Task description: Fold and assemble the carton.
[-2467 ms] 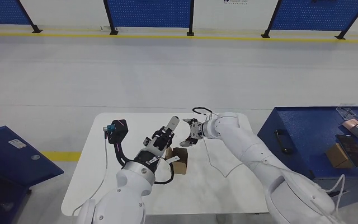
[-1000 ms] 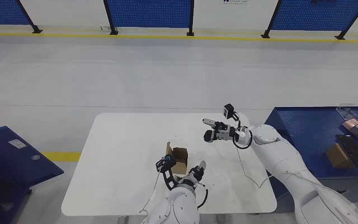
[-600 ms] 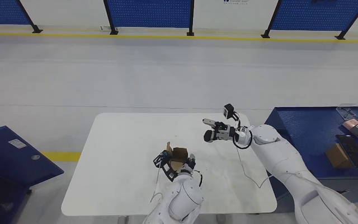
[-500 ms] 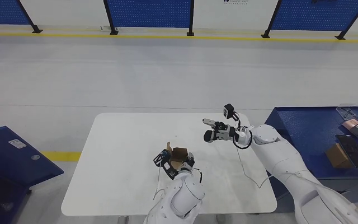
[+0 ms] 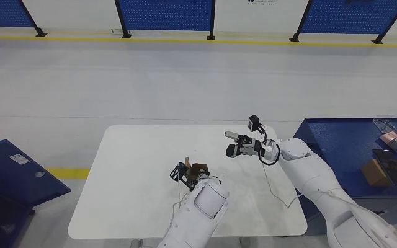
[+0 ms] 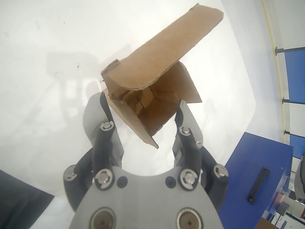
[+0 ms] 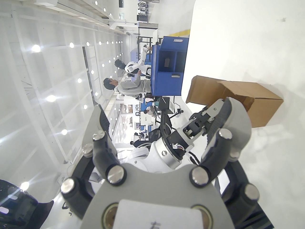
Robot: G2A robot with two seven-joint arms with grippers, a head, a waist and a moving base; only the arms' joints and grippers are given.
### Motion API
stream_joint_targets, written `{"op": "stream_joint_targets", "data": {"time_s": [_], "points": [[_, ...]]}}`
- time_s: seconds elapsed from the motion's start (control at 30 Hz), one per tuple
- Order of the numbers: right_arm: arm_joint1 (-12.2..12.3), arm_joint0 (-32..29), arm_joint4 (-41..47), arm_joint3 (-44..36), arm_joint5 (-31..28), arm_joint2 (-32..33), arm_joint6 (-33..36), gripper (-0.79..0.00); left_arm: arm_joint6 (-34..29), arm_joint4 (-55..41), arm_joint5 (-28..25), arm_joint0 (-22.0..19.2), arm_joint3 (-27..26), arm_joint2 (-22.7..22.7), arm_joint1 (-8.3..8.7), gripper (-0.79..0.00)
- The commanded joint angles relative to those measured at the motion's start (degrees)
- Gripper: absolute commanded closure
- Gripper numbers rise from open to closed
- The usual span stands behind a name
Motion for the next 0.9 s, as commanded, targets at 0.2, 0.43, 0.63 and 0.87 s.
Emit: {"op": "stream_joint_targets", "data": {"time_s": [0.2,0.43,0.63,0.87], "points": [[0.0,0.0,0.0,0.0,0.0,0.0,0.0,-0.785,7.2,-9.1,0.0,-1.1,0.6,3.0,-0.09,-0.296],[0.0,0.0,0.0,0.0,0.0,0.0,0.0,-0.785,13.8,-15.5,0.0,-0.2,-1.8,4.9,0.49,-0.252],[0.0,0.0,0.0,0.0,0.0,0.0,0.0,-0.785,17.8,-19.6,0.0,0.3,-2.9,6.4,1.04,-0.129],[0.0,0.0,0.0,0.0,0.0,0.0,0.0,-0.785,20.7,-22.6,0.0,-0.2,-3.8,7.0,1.25,0.000]]}}
